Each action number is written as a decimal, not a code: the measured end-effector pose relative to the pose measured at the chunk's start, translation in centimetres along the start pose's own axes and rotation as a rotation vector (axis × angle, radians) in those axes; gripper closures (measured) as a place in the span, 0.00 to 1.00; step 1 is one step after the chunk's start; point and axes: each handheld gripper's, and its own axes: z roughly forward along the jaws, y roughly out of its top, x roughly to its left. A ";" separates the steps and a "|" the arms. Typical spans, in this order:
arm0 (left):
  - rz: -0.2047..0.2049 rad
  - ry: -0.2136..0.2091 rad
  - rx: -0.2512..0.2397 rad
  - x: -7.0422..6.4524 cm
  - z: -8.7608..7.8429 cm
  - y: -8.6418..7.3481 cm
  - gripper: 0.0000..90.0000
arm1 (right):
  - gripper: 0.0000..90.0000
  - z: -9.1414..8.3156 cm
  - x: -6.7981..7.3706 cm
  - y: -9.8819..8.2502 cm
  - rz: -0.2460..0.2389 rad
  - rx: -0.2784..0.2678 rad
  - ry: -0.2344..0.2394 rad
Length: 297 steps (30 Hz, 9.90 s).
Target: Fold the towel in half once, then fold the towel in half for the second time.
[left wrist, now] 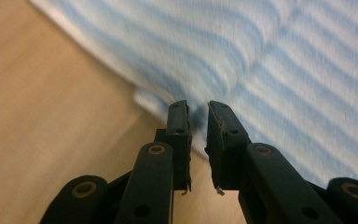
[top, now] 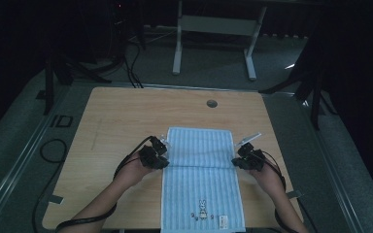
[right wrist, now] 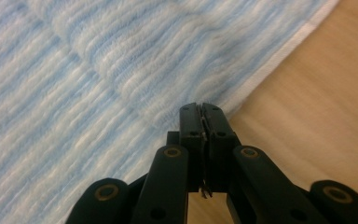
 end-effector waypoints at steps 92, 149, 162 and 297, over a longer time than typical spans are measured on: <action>-0.356 0.152 -0.070 13.2 2.3 3.0 0.55 | 0.59 7.1 -4.2 14.7 0.223 0.095 -0.077; -0.108 0.291 -0.342 10.2 -15.9 10.3 0.95 | 0.94 -11.9 -1.7 24.4 0.002 -0.258 -0.248; -0.100 0.115 -0.368 6.4 -11.3 3.3 0.95 | 0.94 -9.1 1.1 15.2 -0.085 -0.274 -0.130; -0.243 0.063 -0.072 11.2 2.0 1.8 0.68 | 0.72 7.1 -3.8 11.7 0.153 0.069 0.033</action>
